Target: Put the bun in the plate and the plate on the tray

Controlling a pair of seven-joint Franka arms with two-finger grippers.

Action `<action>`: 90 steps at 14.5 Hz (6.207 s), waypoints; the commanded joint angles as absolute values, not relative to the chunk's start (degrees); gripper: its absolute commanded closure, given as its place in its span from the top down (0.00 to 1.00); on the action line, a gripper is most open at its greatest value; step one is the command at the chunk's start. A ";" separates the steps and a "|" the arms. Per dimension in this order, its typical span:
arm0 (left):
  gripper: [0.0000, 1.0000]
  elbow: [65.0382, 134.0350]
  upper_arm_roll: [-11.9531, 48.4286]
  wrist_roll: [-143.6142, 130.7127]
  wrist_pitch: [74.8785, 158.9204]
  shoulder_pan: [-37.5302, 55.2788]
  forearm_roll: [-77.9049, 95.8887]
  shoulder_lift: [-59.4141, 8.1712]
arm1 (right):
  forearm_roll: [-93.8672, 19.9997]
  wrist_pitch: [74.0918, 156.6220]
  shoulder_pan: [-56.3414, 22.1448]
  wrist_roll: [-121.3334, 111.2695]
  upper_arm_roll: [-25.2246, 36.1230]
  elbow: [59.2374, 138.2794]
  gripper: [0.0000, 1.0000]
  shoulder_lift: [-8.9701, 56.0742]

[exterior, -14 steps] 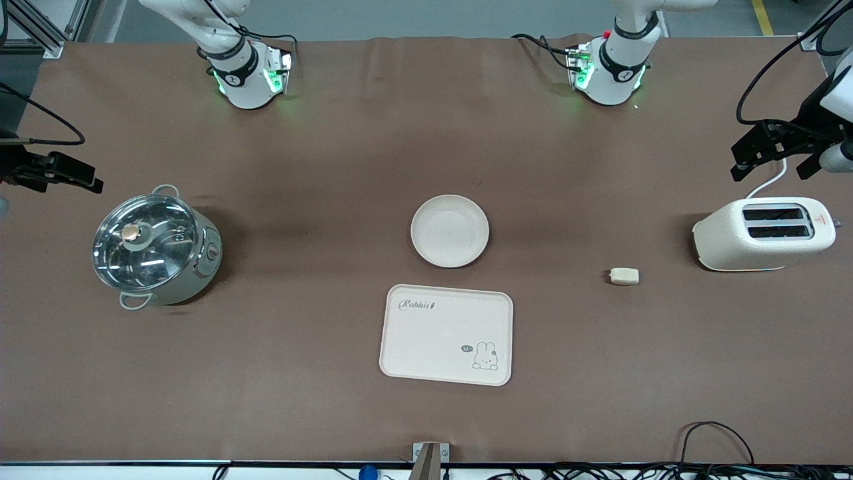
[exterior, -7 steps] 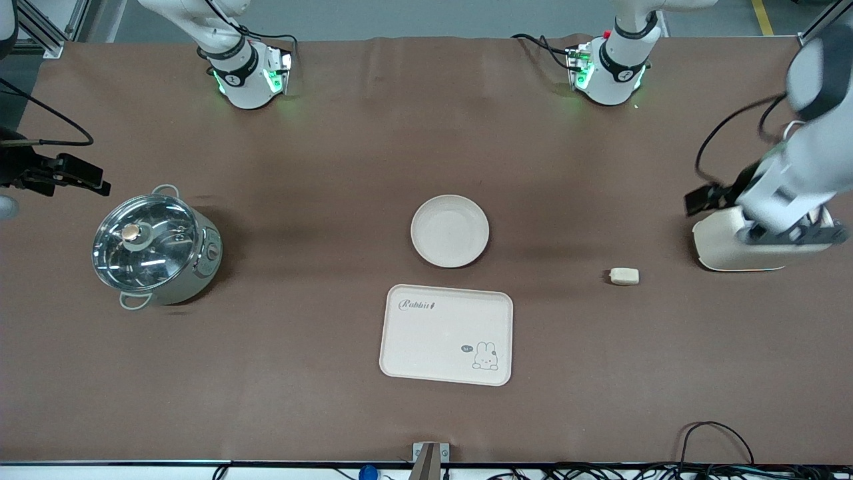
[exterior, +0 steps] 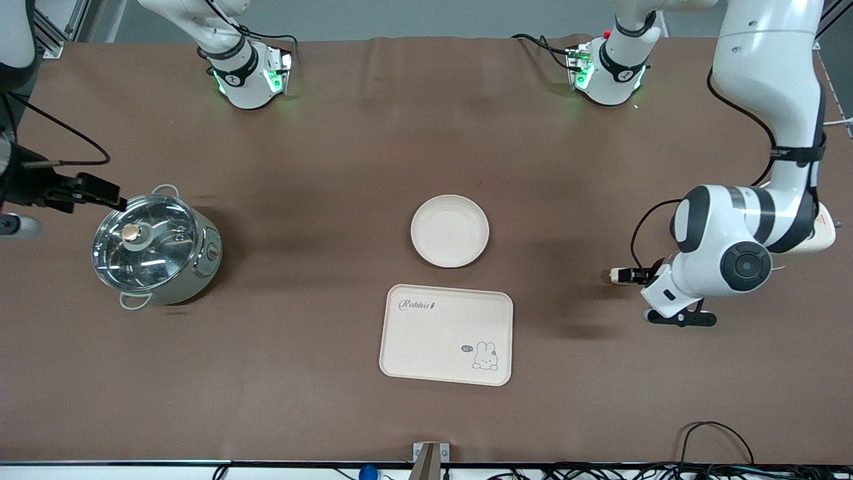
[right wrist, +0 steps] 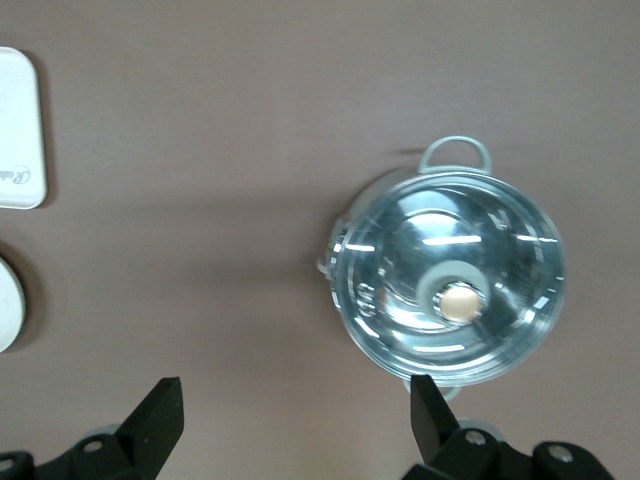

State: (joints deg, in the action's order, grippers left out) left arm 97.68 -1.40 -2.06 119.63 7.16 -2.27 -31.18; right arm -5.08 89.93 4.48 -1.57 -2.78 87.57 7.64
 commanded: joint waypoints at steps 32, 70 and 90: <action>0.13 92.37 16.17 -51.74 127.43 18.27 4.65 -38.84 | -30.15 162.07 -43.33 28.13 -2.37 113.56 0.45 33.22; 1.00 98.00 7.93 -1.58 98.44 -0.72 -1.85 6.68 | -18.02 138.96 -28.31 26.98 -2.73 58.09 0.92 64.25; 1.00 88.95 6.86 -1.58 94.04 -1.14 -0.97 0.79 | -1.85 89.40 -2.29 8.54 -0.79 81.63 1.00 10.23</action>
